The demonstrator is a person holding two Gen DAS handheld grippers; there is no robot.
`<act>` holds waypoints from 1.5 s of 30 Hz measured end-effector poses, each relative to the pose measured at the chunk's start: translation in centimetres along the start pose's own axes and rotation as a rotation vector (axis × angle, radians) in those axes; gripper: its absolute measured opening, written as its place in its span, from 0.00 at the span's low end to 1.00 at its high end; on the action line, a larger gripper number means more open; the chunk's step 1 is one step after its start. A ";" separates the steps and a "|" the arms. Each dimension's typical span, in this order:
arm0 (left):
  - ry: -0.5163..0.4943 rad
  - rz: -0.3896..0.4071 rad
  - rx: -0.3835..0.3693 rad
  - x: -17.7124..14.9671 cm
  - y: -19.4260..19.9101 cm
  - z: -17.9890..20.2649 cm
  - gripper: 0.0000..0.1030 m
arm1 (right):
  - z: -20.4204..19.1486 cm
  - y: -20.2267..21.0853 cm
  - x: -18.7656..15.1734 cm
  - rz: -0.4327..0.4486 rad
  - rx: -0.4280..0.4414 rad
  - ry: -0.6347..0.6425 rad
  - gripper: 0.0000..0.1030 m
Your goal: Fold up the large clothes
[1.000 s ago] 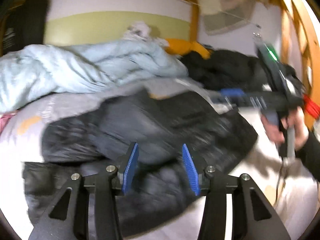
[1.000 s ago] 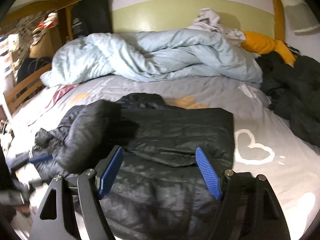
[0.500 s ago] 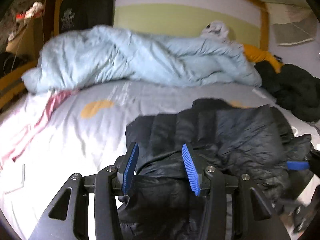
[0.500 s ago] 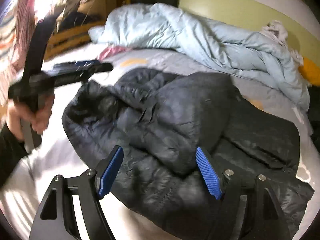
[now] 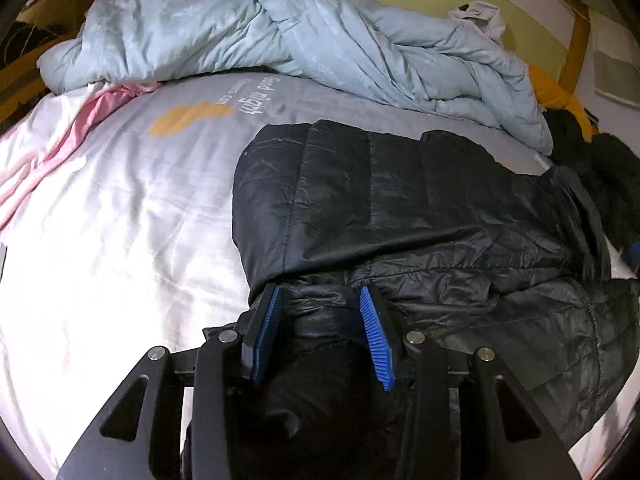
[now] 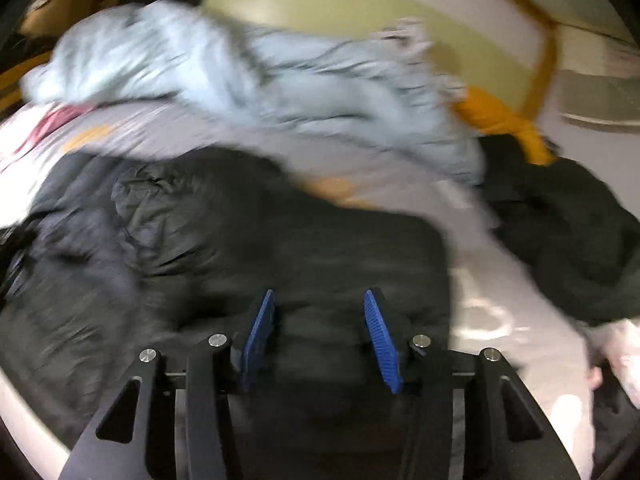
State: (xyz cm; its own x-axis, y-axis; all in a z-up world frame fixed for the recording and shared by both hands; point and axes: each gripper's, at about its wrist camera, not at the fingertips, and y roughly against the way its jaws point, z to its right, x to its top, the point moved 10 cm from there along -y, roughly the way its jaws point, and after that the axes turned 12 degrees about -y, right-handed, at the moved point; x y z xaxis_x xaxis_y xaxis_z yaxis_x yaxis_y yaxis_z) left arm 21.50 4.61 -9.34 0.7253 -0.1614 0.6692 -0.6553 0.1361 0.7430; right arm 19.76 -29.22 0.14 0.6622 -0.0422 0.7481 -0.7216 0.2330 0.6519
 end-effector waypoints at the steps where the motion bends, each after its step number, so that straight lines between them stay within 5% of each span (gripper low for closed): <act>1: -0.009 0.000 0.009 -0.1 0.0 0.1 0.39 | 2.1 0.0 1.0 0.007 -0.024 -0.048 0.49; 3: -0.025 0.001 0.024 -0.1 -0.2 0.1 0.39 | 4.4 0.3 2.3 0.024 -0.002 -0.126 0.49; 7: -0.045 0.007 0.037 -0.1 -0.4 0.5 0.38 | 4.3 1.7 3.4 0.044 0.186 -0.188 0.49; 10: -0.047 0.011 0.031 -0.1 -0.6 0.5 0.37 | 0.4 2.7 3.2 0.031 0.351 -0.111 0.50; 12: -0.044 0.013 0.028 -0.1 -0.7 0.5 0.37 | -2.7 3.0 2.5 0.024 0.386 0.003 0.61; 16: -0.042 0.014 0.020 -0.1 -0.6 0.4 0.37 | -8.1 2.2 0.9 0.014 0.367 0.162 0.65; 21: -0.034 0.013 0.009 -0.2 -0.6 0.4 0.37 | -10.2 -2.4 -0.9 -0.136 0.296 0.126 0.59; 22: -0.032 0.012 0.005 -0.1 -0.6 0.4 0.37 | -9.8 -3.2 -0.9 -0.139 0.284 0.101 0.48; 23: -0.029 0.012 0.003 -0.1 -0.6 0.3 0.37 | -9.1 -4.0 -0.8 -0.134 0.287 0.063 0.20; 24: -0.024 0.012 -0.001 -0.1 -0.6 0.3 0.37 | -8.2 -4.7 -0.5 -0.135 0.281 0.028 0.14; 30: -0.025 0.027 -0.003 0.5 -0.2 0.3 0.37 | 1.0 -5.7 1.6 -0.120 0.184 -0.222 0.10; 38: -0.055 0.087 -0.022 2.5 1.6 0.9 0.39 | 6.4 -5.5 2.0 -0.159 0.177 -0.303 0.09; 41: -0.050 0.078 -0.006 2.6 1.9 0.4 0.44 | 6.9 -6.5 -0.1 -0.262 0.186 -0.261 0.15; 45: -0.002 0.068 -0.003 2.3 2.8 -0.7 0.55 | 9.2 -5.7 -0.2 -0.244 0.165 -0.333 0.57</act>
State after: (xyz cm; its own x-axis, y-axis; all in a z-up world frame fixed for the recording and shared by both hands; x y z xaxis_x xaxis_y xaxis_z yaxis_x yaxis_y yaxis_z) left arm 21.51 5.25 -5.70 0.6789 -0.1541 0.7179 -0.7021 0.1497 0.6962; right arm 21.91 -39.47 -2.60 0.7354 -0.3937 0.5516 -0.5927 0.0209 0.8051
